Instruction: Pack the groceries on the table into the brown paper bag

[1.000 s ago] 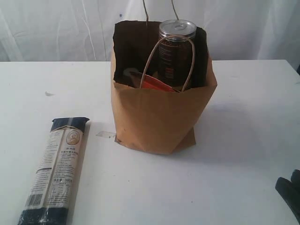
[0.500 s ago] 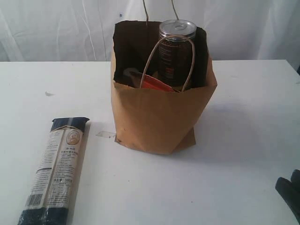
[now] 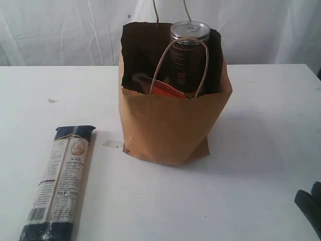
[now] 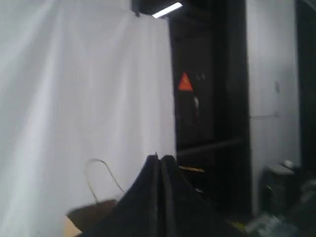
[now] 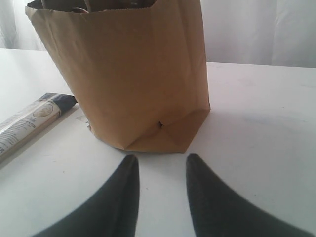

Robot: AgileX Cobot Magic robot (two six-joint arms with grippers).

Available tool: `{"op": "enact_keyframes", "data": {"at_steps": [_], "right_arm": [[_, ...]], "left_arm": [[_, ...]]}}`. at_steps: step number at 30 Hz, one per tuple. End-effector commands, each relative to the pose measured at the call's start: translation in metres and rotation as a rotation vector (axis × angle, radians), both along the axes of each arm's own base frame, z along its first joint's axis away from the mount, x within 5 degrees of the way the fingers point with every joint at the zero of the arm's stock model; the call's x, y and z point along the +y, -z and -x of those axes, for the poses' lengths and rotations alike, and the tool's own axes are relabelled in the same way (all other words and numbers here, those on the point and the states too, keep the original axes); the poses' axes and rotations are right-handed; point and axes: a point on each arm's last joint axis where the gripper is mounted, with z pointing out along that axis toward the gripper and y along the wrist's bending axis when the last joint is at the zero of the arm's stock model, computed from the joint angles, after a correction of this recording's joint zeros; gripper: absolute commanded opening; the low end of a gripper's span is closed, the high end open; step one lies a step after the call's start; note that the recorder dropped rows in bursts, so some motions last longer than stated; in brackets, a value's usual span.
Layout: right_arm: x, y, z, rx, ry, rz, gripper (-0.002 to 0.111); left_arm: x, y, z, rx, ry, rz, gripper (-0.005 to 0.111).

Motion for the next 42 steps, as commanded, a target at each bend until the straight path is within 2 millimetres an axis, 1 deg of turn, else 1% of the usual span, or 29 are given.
{"op": "enact_keyframes", "data": {"at_steps": [1,2,6,10,11,12,15,17,20,22,24,25,27,29,31,32,34,36,38,40,42], "right_arm": [[-0.001,0.001,0.000,-0.013,0.005,0.016,0.031],[-0.001,0.001,0.000,-0.013,0.005,0.016,0.031],[-0.001,0.001,0.000,-0.013,0.005,0.016,0.031],[-0.001,0.001,0.000,-0.013,0.005,0.016,0.031],[-0.001,0.001,0.000,-0.013,0.005,0.016,0.031],[-0.001,0.001,0.000,-0.013,0.005,0.016,0.031],[-0.001,0.001,0.000,-0.013,0.005,0.016,0.031],[-0.001,0.001,0.000,-0.013,0.005,0.016,0.031],[-0.001,0.001,0.000,-0.013,0.005,0.016,0.031],[-0.001,0.001,0.000,-0.013,0.005,0.016,0.031],[-0.001,0.001,0.000,-0.013,0.005,0.016,0.031],[-0.001,0.001,0.000,-0.013,0.005,0.016,0.031],[-0.001,0.001,0.000,-0.013,0.005,0.016,0.031],[-0.001,0.001,0.000,-0.013,0.005,0.016,0.031],[-0.001,0.001,0.000,-0.013,0.005,0.016,0.031],[-0.001,0.001,0.000,-0.013,0.005,0.016,0.031],[-0.001,0.001,0.000,-0.013,0.005,0.016,0.031],[-0.001,0.001,0.000,-0.013,0.005,0.016,0.031],[-0.001,0.001,0.000,-0.013,0.005,0.016,0.031],[-0.001,0.001,0.000,-0.013,0.005,0.016,0.031],[-0.001,0.001,0.000,-0.013,0.005,0.016,0.031]], "left_arm": [[-0.015,0.023,0.009,0.224,0.214,-0.173,0.000],[-0.016,0.028,0.008,0.287,0.247,-0.150,0.000],[-0.019,0.048,0.003,0.358,0.278,-0.168,0.000],[-0.017,0.065,-0.009,0.419,0.204,-0.138,0.000],[-0.015,0.066,-0.012,0.423,0.171,-0.123,0.000],[-0.010,0.063,-0.017,0.420,0.096,-0.078,0.000],[0.004,0.041,-0.025,0.448,0.019,0.227,0.000],[0.014,0.031,-0.029,0.461,-0.055,0.368,0.000],[0.033,0.020,-0.033,0.455,-0.238,0.483,0.000],[0.047,0.019,-0.036,0.453,-0.395,0.541,0.000],[0.062,0.024,-0.039,0.452,-0.584,0.565,0.000],[0.068,0.029,-0.040,0.453,-0.679,0.535,0.000],[0.071,0.038,-0.043,0.470,-0.760,0.450,0.000],[0.066,0.052,-0.046,0.539,-0.759,0.329,0.000],[0.056,0.072,-0.049,0.624,-0.722,0.131,0.000],[0.053,0.079,-0.049,0.628,-0.720,0.008,0.000],[0.050,0.092,-0.047,0.702,-0.700,-0.157,0.000],[0.046,0.093,-0.040,0.793,-0.654,-0.250,0.000],[0.041,0.086,-0.031,0.849,-0.568,-0.306,0.002],[0.029,0.073,-0.019,0.878,-0.411,-0.324,0.009],[0.018,0.059,-0.007,0.867,-0.252,-0.327,0.023]]}}
